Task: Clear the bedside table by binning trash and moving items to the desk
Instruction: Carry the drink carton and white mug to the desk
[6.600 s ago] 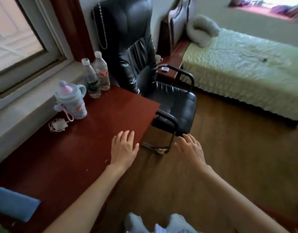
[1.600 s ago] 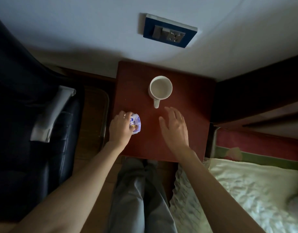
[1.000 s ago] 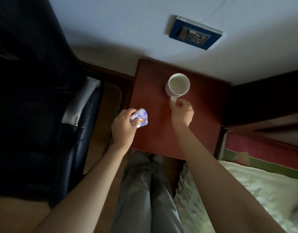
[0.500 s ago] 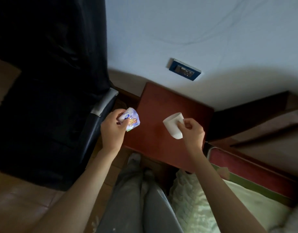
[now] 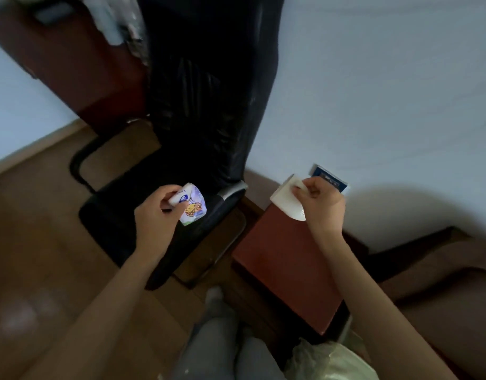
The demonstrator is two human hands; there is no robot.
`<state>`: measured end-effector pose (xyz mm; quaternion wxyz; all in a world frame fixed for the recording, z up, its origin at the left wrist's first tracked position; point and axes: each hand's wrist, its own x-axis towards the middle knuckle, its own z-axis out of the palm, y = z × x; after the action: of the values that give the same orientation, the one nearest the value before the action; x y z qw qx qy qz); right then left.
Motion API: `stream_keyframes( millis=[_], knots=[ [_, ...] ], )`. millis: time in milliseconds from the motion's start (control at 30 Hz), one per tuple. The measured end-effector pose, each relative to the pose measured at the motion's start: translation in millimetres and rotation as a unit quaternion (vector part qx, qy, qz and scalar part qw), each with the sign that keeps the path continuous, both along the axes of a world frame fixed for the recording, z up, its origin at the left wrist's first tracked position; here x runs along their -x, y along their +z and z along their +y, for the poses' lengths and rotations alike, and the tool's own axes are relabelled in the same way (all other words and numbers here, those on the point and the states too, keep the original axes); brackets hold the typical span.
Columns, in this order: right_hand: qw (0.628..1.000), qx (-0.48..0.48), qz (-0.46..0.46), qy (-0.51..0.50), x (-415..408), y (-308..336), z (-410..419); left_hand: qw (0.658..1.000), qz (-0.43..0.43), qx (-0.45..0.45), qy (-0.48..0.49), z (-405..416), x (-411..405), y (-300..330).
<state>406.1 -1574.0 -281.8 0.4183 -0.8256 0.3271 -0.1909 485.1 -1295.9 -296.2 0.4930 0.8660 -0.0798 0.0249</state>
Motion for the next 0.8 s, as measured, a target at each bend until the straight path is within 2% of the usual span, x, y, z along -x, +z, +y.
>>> stream_keyframes(
  millis=[200, 467, 633, 800],
  knots=[
    [0.988, 0.035, -0.065, 0.135, -25, 47, 68, 0.996, -0.013, 0.049, 0.071, 81, 25, 39],
    [0.946, 0.046, -0.046, 0.316, -59, 74, 205, 0.976, -0.064, 0.036, 0.205, 208, 55, 81],
    [0.928, 0.036, -0.052, 0.368, -71, 78, 315, 0.963, -0.075, 0.039, 0.258, 316, 71, 80],
    [0.919, 0.028, -0.044, 0.391, -73, 67, 423, 0.944, -0.054, 0.088, 0.313, 426, 106, 70]
  ],
)
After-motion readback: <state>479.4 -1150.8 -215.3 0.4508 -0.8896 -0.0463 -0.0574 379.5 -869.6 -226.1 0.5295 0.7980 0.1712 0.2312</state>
